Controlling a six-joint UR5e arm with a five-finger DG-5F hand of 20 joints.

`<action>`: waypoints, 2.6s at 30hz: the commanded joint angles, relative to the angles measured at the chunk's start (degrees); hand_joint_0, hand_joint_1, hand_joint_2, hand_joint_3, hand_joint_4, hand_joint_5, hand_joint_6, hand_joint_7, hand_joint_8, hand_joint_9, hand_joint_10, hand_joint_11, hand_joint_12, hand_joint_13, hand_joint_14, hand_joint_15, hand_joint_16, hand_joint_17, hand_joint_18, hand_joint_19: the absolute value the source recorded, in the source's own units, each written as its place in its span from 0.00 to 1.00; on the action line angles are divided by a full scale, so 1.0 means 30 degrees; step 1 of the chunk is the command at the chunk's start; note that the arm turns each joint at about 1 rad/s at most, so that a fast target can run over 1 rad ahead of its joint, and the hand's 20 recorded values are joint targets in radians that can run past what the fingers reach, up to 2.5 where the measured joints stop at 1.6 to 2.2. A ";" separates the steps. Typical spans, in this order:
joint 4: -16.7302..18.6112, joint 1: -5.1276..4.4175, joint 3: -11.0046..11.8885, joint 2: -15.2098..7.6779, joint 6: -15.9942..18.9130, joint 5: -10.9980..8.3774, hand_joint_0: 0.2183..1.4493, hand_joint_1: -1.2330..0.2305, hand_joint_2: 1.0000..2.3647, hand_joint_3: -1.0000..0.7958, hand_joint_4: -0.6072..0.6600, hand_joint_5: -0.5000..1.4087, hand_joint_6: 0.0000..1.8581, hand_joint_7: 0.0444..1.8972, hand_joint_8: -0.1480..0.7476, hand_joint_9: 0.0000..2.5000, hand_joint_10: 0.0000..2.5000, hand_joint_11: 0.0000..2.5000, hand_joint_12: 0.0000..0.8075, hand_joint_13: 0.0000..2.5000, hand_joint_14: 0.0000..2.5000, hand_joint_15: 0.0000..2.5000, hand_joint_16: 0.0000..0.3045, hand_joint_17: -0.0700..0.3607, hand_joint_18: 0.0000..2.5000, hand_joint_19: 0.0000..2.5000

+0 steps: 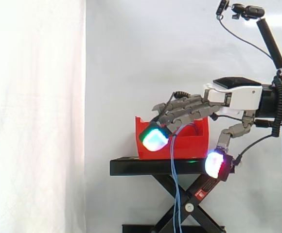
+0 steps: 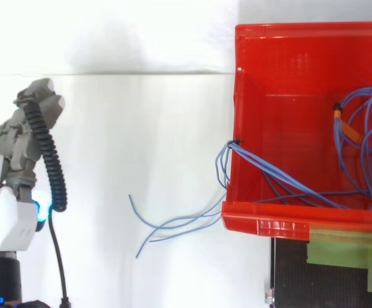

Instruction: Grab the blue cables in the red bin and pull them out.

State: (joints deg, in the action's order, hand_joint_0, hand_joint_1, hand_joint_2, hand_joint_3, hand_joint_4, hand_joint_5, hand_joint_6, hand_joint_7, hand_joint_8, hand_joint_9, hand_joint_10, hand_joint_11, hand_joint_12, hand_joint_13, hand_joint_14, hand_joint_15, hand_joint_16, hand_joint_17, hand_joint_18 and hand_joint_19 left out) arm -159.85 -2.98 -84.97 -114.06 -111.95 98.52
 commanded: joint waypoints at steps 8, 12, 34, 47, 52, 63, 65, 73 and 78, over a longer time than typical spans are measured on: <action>-0.0682 0.0377 0.0022 -0.1793 0.0212 0.0381 0.39 0.25 0.00 0.00 0.61 0.50 0.01 0.14 0.46 0.19 0.00 0.04 0.48 0.10 0.00 0.06 0.20 0.49 0.11 0.14; -0.2205 0.0729 0.1927 -0.1793 0.0300 0.1876 0.39 0.25 0.00 0.00 0.61 0.50 0.01 0.14 0.46 0.19 0.00 0.04 0.48 0.11 0.00 0.06 0.20 0.48 0.11 0.14; -0.6366 0.1168 0.5091 -0.1822 -0.0550 -0.1728 0.40 0.25 0.00 0.00 0.62 0.51 0.01 0.14 0.46 0.19 0.00 0.04 0.48 0.11 0.00 0.07 0.20 0.48 0.12 0.14; -0.3407 0.1286 0.4798 -0.1822 -0.5589 -0.2402 0.40 0.25 0.00 0.00 0.62 0.51 0.01 0.15 0.46 0.20 0.00 0.05 0.47 0.12 0.00 0.07 0.20 0.48 0.12 0.15; -0.3319 0.1344 0.4241 -0.1822 -0.6351 -0.2431 0.40 0.25 0.00 0.00 0.63 0.54 0.01 0.18 0.46 0.21 0.00 0.05 0.47 0.12 0.00 0.07 0.20 0.48 0.13 0.14; -0.3143 0.1491 0.4065 -0.1822 -0.7024 -0.2402 0.42 0.22 0.00 0.00 0.64 0.57 0.01 0.23 0.46 0.21 0.00 0.06 0.47 0.13 0.00 0.07 0.20 0.48 0.13 0.15; -0.3231 0.1549 0.4065 -0.1822 -0.7581 -0.2373 0.42 0.21 0.00 0.00 0.65 0.57 0.01 0.24 0.46 0.22 0.00 0.06 0.47 0.13 0.00 0.07 0.20 0.47 0.13 0.15; -0.3289 0.1637 0.4036 -0.1852 -0.8167 -0.2373 0.42 0.14 0.00 0.00 0.63 0.62 0.01 0.31 0.46 0.23 0.00 0.09 0.47 0.14 0.00 0.08 0.19 0.46 0.15 0.15; -0.3289 0.1608 0.4065 -0.1852 -0.8431 -0.2431 0.44 0.11 0.00 0.00 0.62 0.64 0.01 0.33 0.45 0.25 0.00 0.10 0.46 0.15 0.00 0.08 0.18 0.46 0.16 0.15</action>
State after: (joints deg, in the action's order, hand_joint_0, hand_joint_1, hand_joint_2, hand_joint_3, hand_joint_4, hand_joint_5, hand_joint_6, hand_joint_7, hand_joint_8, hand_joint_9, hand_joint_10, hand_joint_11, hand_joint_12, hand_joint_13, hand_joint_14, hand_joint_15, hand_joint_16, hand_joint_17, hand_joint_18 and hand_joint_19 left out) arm -169.67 1.90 -72.82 -119.58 -136.75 91.28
